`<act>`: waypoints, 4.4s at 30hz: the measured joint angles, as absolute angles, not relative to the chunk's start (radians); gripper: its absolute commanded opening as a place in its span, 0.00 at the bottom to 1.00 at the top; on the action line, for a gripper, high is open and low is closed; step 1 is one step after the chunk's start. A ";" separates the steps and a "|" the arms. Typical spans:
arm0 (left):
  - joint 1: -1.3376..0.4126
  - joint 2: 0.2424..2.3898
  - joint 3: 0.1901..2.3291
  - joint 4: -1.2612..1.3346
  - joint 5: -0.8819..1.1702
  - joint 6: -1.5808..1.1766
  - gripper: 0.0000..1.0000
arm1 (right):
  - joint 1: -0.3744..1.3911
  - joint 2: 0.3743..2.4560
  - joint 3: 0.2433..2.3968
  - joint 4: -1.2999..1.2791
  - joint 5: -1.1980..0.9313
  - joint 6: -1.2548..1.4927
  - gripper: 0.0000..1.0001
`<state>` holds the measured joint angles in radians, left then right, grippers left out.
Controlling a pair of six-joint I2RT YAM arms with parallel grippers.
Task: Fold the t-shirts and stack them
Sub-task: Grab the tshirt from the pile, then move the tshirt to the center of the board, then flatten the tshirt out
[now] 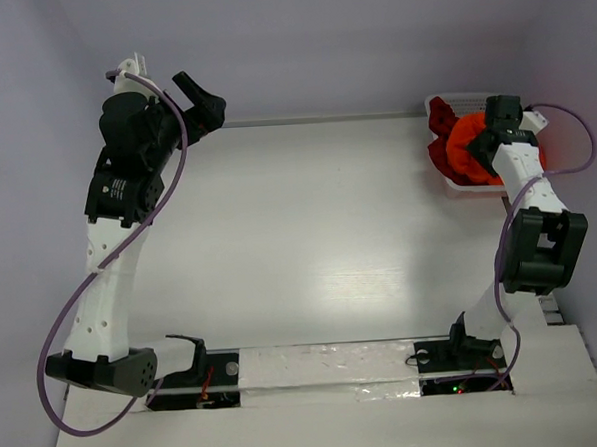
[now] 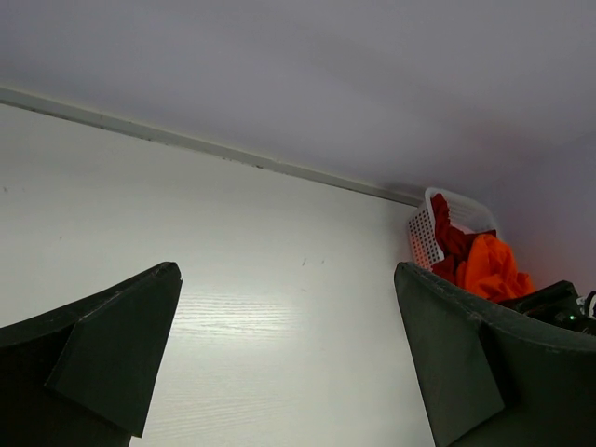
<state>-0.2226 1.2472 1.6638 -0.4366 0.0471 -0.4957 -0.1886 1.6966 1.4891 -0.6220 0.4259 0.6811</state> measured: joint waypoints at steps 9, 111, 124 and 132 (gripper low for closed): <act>-0.230 1.247 1.669 -0.441 0.044 -0.496 0.99 | -0.189 1.697 1.491 -0.615 0.403 0.682 0.00; -0.452 1.032 1.291 -0.403 -0.367 -0.601 0.99 | 1.551 1.586 2.421 -0.928 0.907 0.155 0.00; -0.452 1.032 1.291 -0.417 -0.367 -0.601 0.99 | 1.233 1.641 2.303 -0.958 0.742 0.285 0.00; -0.452 1.016 1.291 -0.419 -0.366 -0.601 0.99 | 1.036 1.660 2.225 -0.955 0.654 0.349 0.00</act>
